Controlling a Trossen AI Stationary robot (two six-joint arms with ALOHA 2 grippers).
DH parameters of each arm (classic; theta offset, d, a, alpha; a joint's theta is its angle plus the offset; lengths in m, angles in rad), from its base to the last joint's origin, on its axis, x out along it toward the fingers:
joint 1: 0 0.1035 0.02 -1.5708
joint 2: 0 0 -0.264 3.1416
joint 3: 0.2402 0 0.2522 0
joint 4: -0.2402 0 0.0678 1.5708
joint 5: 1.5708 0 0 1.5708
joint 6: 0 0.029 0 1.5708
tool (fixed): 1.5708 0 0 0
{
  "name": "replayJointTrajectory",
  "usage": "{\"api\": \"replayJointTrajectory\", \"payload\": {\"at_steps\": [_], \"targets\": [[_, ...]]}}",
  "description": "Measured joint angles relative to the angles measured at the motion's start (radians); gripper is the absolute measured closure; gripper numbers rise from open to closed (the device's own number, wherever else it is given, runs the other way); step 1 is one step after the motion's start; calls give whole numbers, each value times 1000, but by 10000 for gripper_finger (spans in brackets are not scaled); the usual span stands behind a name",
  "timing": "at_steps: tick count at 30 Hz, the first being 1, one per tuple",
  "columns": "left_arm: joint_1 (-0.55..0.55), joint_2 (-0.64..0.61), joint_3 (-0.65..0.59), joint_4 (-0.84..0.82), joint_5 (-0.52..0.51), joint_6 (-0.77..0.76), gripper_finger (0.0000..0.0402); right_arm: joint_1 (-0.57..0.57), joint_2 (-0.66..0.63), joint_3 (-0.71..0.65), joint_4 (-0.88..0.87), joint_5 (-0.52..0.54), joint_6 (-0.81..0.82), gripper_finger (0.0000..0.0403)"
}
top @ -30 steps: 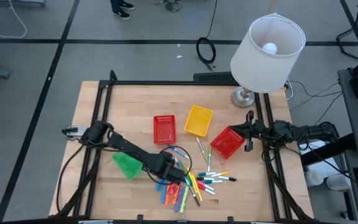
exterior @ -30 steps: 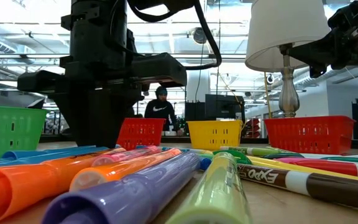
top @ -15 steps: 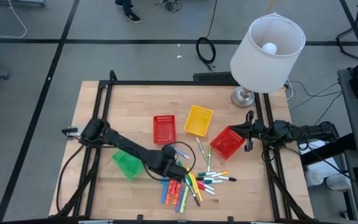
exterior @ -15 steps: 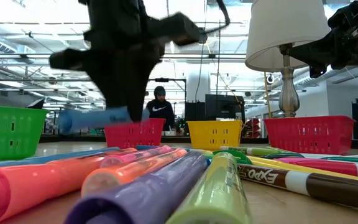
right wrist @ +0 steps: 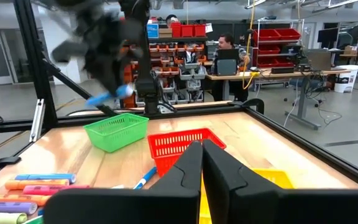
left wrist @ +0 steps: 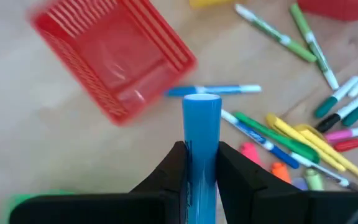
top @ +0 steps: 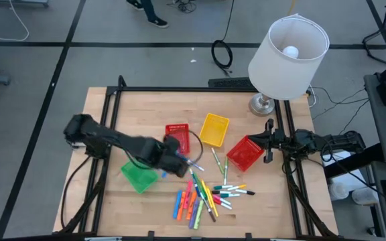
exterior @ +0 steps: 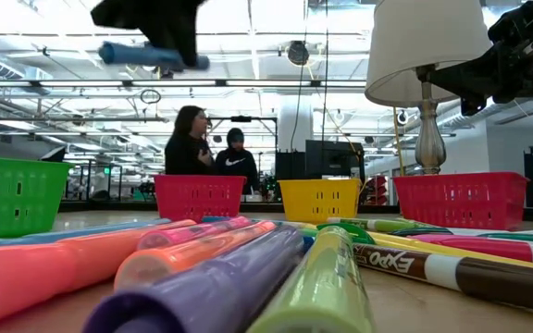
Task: Pick & Place Markers
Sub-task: Put the left large blue highlighter pen into the green bin
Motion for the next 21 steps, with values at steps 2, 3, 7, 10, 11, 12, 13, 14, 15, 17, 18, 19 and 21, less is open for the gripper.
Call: {"api": "replayJointTrajectory", "payload": {"at_steps": [2,3,7,10,11,12,13,14,15,17,18,19,21], "targets": [[15,-48,0,-47,-24,87,340,0,0,0,0,1,0,403],[23,-69,0,-65,-31,146,340,0,0,0,0,1,0,403],[35,-121,0,-105,-24,416,339,0,0,0,0,2,-1,403],[35,-132,0,-132,11,608,339,0,0,0,0,2,-3,403],[34,-133,0,-144,29,675,339,0,0,0,0,2,-3,403],[32,-133,0,-163,50,734,339,0,0,0,0,2,-3,403],[29,-133,0,-181,70,788,339,0,0,0,0,2,-3,403],[25,-132,0,-200,85,834,339,0,0,0,0,2,-5,403],[20,-126,1,-218,99,871,339,0,0,0,0,2,-7,403],[7,-115,1,-256,119,930,339,0,0,0,0,2,-8,403],[-3,-113,0,-273,127,948,339,0,0,0,0,2,-8,403],[-11,-108,0,-282,132,961,339,0,0,0,0,3,-8,403],[-28,-101,2,-309,140,969,339,0,0,0,-4,2,-8,403]]}}
